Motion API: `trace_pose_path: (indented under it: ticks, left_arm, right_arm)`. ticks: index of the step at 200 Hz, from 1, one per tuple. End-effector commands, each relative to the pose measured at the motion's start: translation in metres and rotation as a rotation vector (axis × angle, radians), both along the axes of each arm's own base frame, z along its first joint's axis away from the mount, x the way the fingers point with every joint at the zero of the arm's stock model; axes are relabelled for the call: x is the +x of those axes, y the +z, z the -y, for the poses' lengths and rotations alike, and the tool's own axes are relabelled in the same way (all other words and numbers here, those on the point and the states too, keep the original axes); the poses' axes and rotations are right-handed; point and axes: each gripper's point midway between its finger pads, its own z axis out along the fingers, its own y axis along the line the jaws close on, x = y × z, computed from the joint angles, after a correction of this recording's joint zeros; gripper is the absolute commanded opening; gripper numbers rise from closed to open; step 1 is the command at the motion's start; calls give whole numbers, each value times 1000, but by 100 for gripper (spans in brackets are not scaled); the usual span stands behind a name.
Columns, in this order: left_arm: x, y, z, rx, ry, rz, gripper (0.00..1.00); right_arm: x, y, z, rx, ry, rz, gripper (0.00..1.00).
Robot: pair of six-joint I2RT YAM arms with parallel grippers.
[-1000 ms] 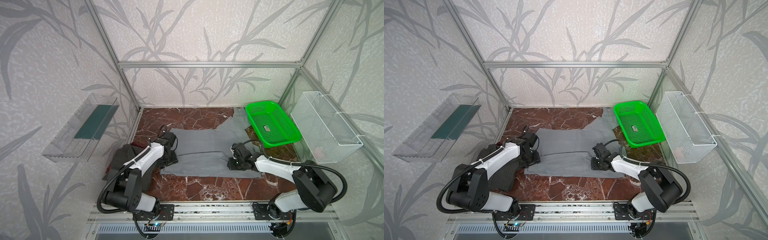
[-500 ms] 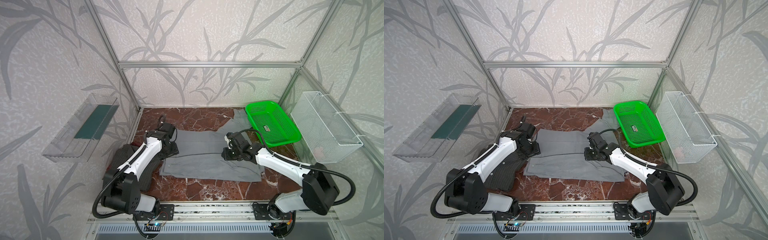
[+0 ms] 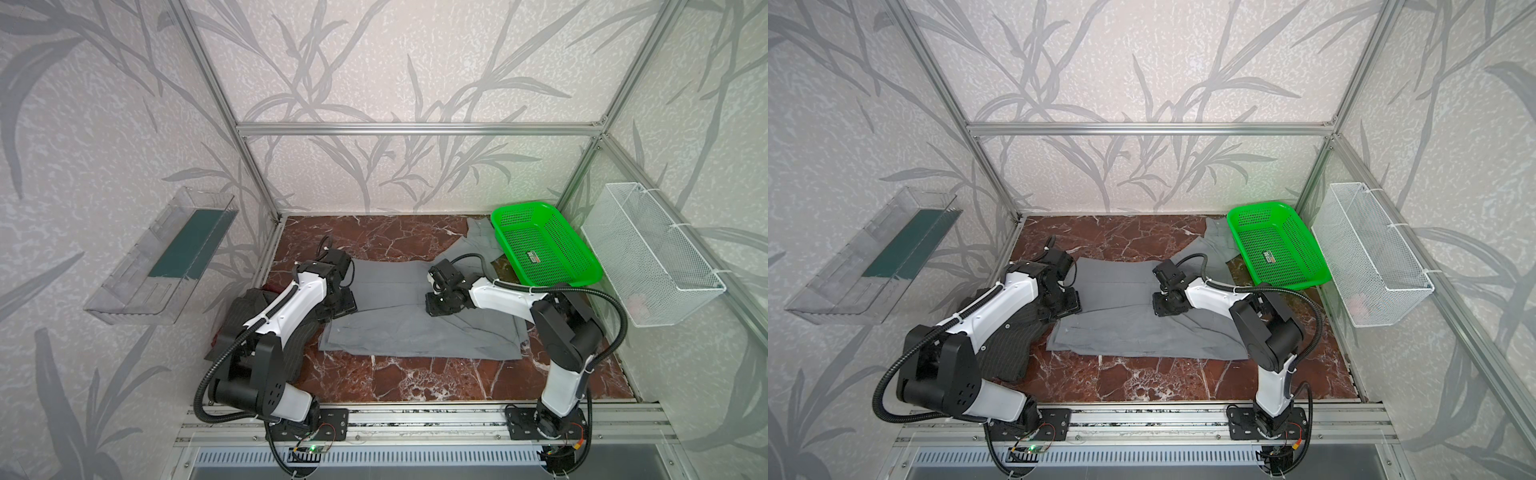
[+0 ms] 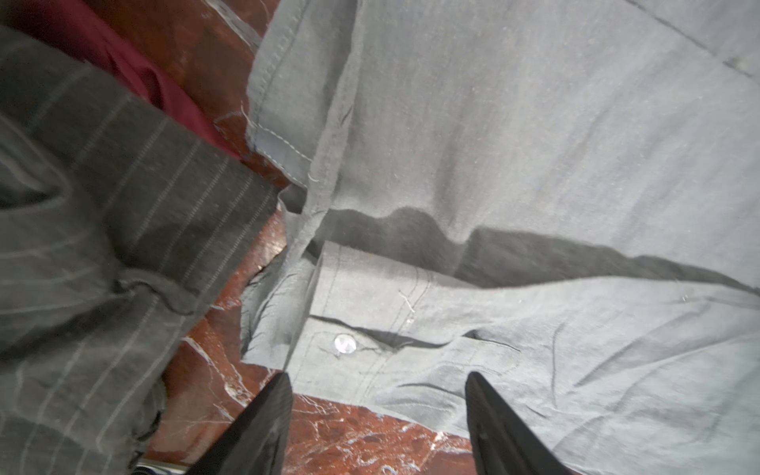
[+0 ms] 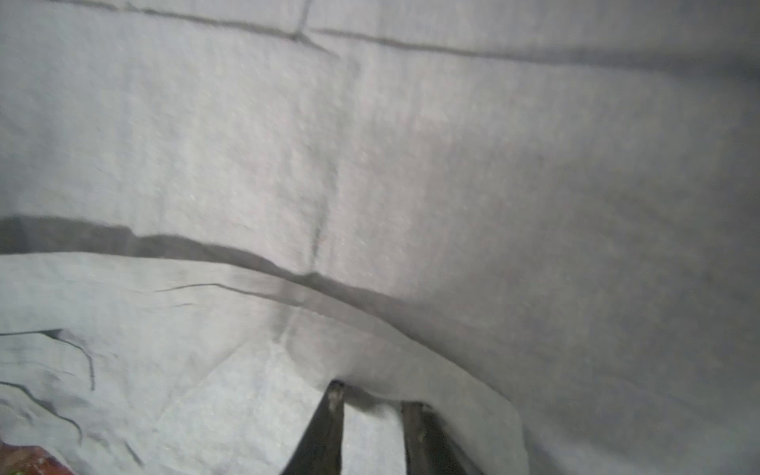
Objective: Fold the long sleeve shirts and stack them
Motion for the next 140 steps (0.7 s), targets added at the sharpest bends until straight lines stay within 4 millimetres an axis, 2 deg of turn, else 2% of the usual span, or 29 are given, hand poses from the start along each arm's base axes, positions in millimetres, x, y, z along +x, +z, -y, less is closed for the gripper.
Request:
trace_pose_path:
  ticks: [1, 12, 16, 21, 30, 44, 48, 69, 85, 109, 136, 140]
  left_arm:
    - [10, 15, -16, 53, 3, 27, 69]
    - [17, 21, -22, 70, 12, 56, 71]
    - [20, 23, -23, 78, 12, 66, 71]
    - [23, 26, -26, 91, 14, 76, 71]
    - [28, 30, -28, 99, 18, 85, 75]
    - [38, 36, -28, 95, 23, 97, 78]
    - [41, 37, -29, 98, 24, 104, 78]
    - [59, 39, -35, 135, 35, 120, 80]
    - [68, 34, -36, 134, 43, 94, 80]
    - [78, 30, -34, 128, 43, 99, 81]
    - [81, 26, -40, 154, 33, 86, 82]
    - [81, 25, -41, 157, 32, 84, 83]
  right_arm:
    - [16, 48, 9, -21, -8, 115, 42]
    - [27, 73, 21, -5, -52, 204, 53]
    - [30, 75, 25, -8, -62, 214, 57]
    - [36, 93, 33, -5, -81, 251, 61]
    - [48, 109, 44, -28, -108, 272, 64]
    - [66, 121, 66, -74, -170, 269, 66]
    - [71, 116, 70, -82, -183, 250, 67]
    - [113, 129, 98, -50, -305, 250, 71]
    - [148, 132, 119, -67, -375, 253, 76]
    - [194, 118, 145, -130, -447, 204, 79]
    - [231, 110, 161, -222, -471, 198, 81]
    - [235, 102, 163, -235, -475, 183, 81]
